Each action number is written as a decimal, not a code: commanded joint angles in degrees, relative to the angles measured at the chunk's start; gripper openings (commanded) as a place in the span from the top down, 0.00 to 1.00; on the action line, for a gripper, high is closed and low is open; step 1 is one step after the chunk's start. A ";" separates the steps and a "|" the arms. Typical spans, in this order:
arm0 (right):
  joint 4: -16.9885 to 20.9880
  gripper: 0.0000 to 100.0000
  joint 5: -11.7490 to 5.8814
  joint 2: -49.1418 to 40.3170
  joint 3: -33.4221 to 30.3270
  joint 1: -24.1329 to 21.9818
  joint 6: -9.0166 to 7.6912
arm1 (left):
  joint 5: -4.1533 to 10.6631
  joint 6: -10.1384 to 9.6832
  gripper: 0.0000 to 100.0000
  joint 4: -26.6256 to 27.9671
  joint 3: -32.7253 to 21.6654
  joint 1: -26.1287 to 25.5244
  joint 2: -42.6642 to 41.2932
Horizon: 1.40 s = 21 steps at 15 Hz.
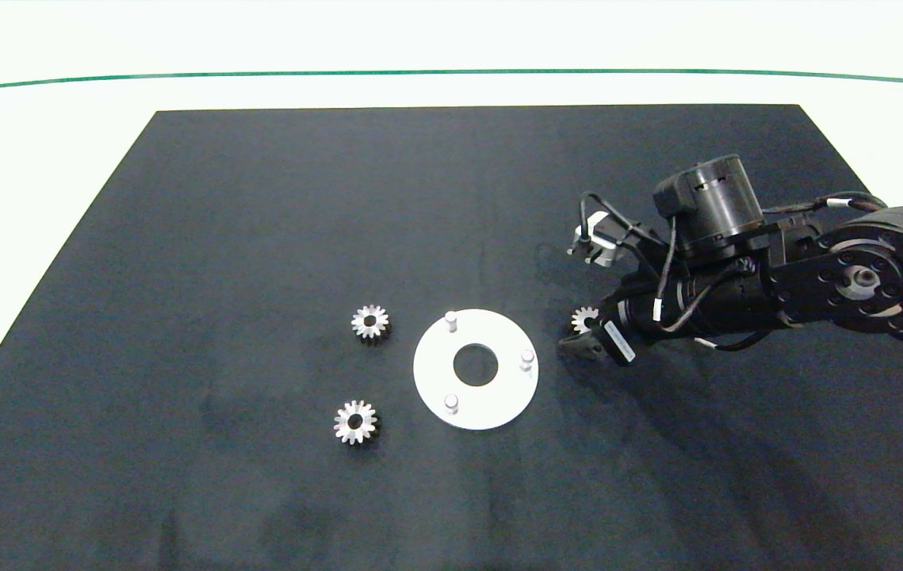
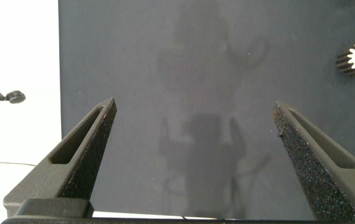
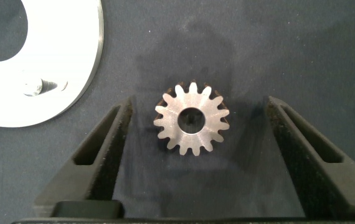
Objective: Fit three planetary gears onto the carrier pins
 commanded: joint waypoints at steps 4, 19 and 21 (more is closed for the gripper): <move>0.08 0.28 -1.82 -0.06 -0.01 0.29 -0.03 | 0.02 0.05 0.00 1.53 -0.02 0.04 -0.89; 0.17 0.58 -1.82 0.29 0.34 1.52 0.32 | 0.02 0.05 0.00 1.53 -0.11 0.83 -1.60; 0.17 0.63 -1.82 0.29 0.34 1.61 0.40 | 0.02 0.05 0.00 1.53 -0.11 0.74 -1.68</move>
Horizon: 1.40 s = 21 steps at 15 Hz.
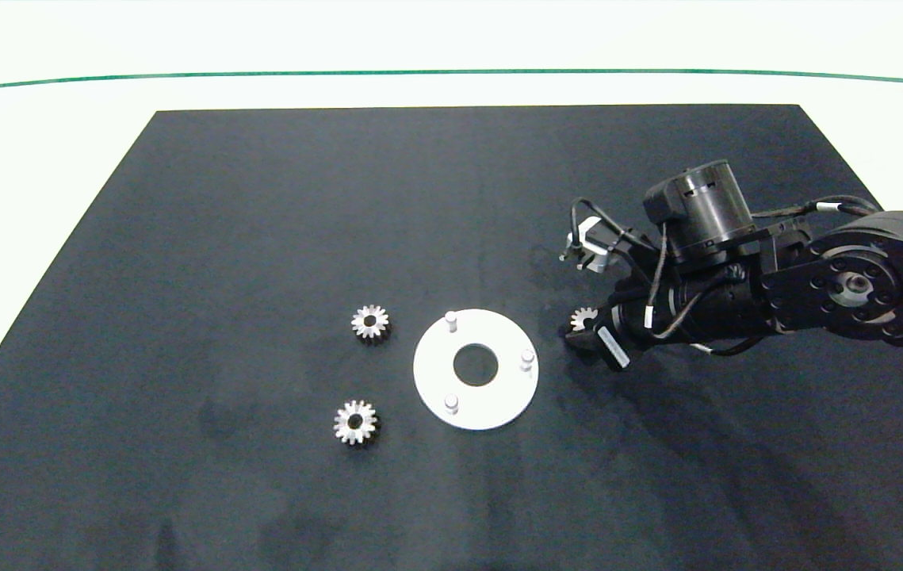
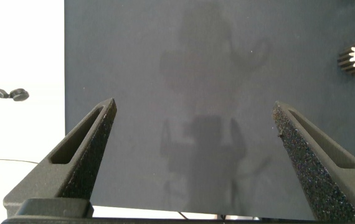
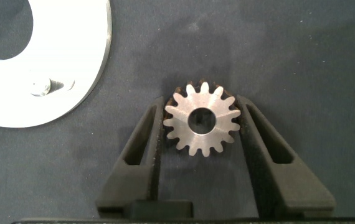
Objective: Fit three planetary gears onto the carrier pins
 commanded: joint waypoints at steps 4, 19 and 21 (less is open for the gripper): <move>0.19 0.70 -0.05 -1.07 0.03 0.62 -0.08 | 0.05 0.04 0.00 0.18 0.02 0.02 -0.20; 2.13 0.72 -4.10 -3.53 -3.39 13.10 2.91 | 0.05 0.22 0.00 0.53 0.02 0.99 -1.87; 2.13 0.72 -4.19 -3.44 -3.22 13.02 2.91 | 0.05 0.22 0.00 0.53 0.02 0.99 -1.87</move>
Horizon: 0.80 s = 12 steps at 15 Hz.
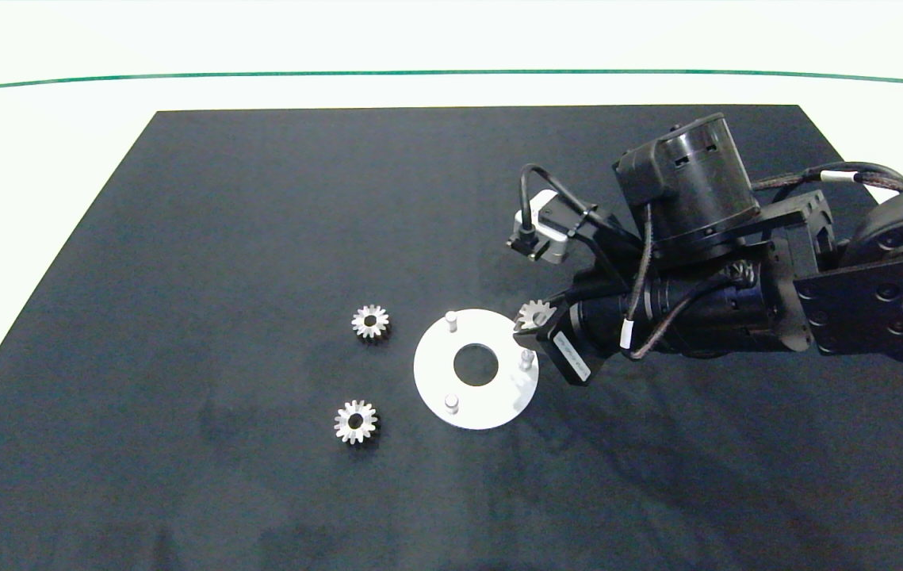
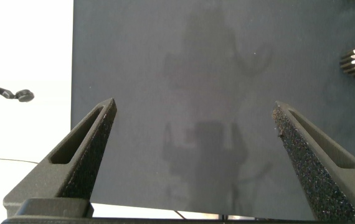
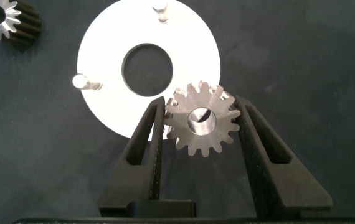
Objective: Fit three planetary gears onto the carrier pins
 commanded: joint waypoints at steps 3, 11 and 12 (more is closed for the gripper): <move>0.04 0.72 -0.03 1.02 0.21 0.10 -0.13 | 0.05 0.06 0.00 0.15 0.00 0.03 -0.09; 0.04 0.72 -0.73 2.34 0.65 0.19 -0.13 | 0.05 0.06 0.00 0.85 0.00 0.03 -1.06; 0.04 0.72 -0.73 2.43 0.65 0.19 -0.13 | 0.05 0.06 0.00 0.85 0.00 0.03 -1.06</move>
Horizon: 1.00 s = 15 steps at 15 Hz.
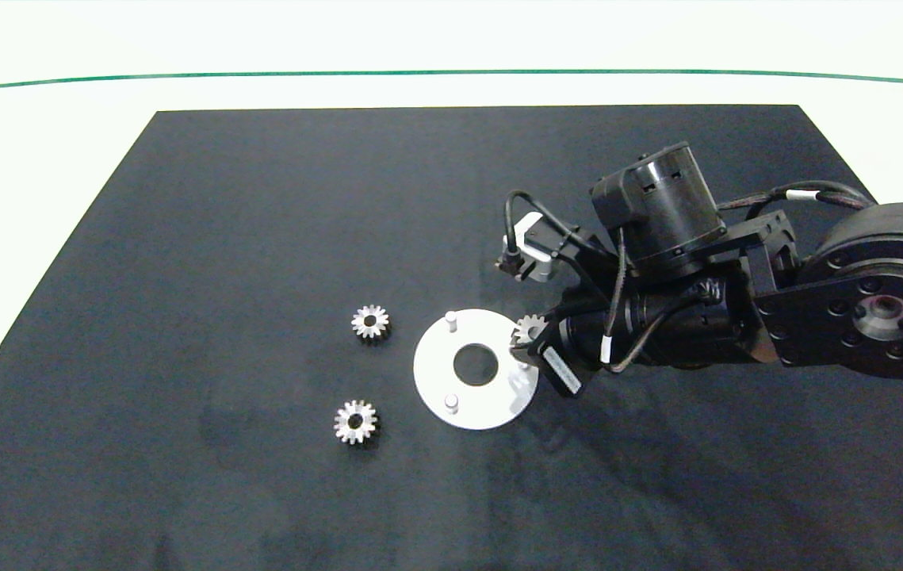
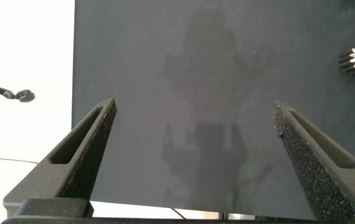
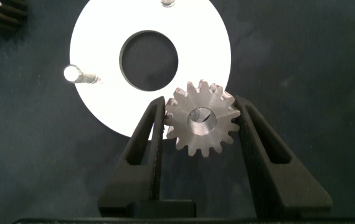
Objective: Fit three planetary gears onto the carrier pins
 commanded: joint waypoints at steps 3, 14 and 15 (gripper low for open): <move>0.00 0.72 -0.06 0.95 0.96 0.17 -0.04 | 0.07 0.03 0.00 0.25 0.00 0.03 -0.50; -0.17 0.72 -0.06 2.18 1.04 0.17 0.84 | 0.07 0.03 0.00 0.69 -0.70 0.03 -1.73; -0.17 0.72 -0.06 2.09 1.04 0.17 0.84 | 0.07 0.03 0.00 0.69 -0.70 0.03 -1.73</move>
